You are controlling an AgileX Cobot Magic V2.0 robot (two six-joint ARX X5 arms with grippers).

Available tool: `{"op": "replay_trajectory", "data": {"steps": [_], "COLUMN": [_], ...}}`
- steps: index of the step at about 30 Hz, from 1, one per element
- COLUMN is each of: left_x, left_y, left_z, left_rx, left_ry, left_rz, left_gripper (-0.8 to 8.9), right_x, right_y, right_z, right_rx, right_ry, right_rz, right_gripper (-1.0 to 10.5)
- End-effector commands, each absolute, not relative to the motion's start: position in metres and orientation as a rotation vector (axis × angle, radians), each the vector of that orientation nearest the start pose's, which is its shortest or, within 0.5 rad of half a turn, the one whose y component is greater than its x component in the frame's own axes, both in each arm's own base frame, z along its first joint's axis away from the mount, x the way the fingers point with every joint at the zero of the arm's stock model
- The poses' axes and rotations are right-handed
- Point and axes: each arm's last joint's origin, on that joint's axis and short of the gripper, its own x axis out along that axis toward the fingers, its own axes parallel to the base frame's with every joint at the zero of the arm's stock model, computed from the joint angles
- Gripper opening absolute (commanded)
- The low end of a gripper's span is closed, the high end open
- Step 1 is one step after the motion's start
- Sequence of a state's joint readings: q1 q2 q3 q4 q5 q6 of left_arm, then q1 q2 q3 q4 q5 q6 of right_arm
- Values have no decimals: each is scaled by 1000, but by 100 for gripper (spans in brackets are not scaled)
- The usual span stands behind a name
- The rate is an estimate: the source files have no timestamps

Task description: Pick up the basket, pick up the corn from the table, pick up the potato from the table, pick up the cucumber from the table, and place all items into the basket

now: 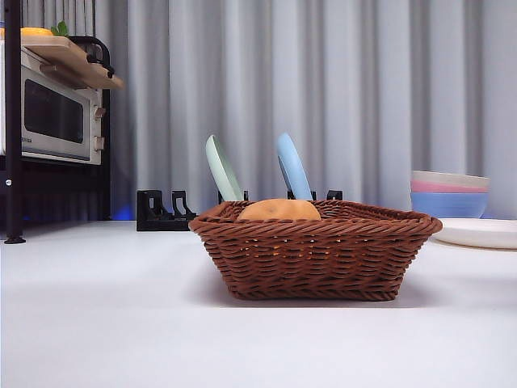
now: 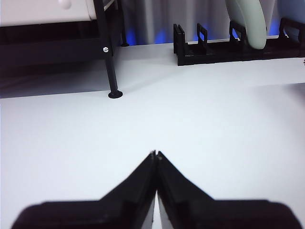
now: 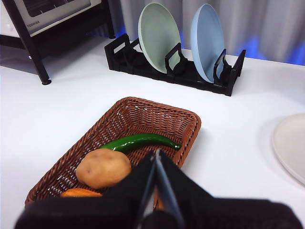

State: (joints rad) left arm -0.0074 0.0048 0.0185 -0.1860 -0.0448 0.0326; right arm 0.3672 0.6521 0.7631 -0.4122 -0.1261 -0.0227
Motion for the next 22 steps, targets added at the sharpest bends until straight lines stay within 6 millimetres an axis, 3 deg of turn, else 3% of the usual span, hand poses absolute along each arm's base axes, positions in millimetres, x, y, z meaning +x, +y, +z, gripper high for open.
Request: {"op": "replay_trajectory", "data": {"steps": [1,8,15,22], "left_x": [96,96,96,96], "left_y": [1,1,1,1], "left_z": [147,147,147,147], "left_rx": [30,31,31,31], "left_ry": [180,180,180,180], "left_rz": [38,38,39,39], "left_gripper": [-4,-3,-3,-4], "right_x": [129,129,123,110], "right_y": [54,54,44,24], "right_z": [320,320,319,293], "right_rx": [-53,-55,-183,-136], "right_ry": [300,300,241,144], "right_rz": [490,490,423,327], "right_gripper": [2,2,2,2]}}
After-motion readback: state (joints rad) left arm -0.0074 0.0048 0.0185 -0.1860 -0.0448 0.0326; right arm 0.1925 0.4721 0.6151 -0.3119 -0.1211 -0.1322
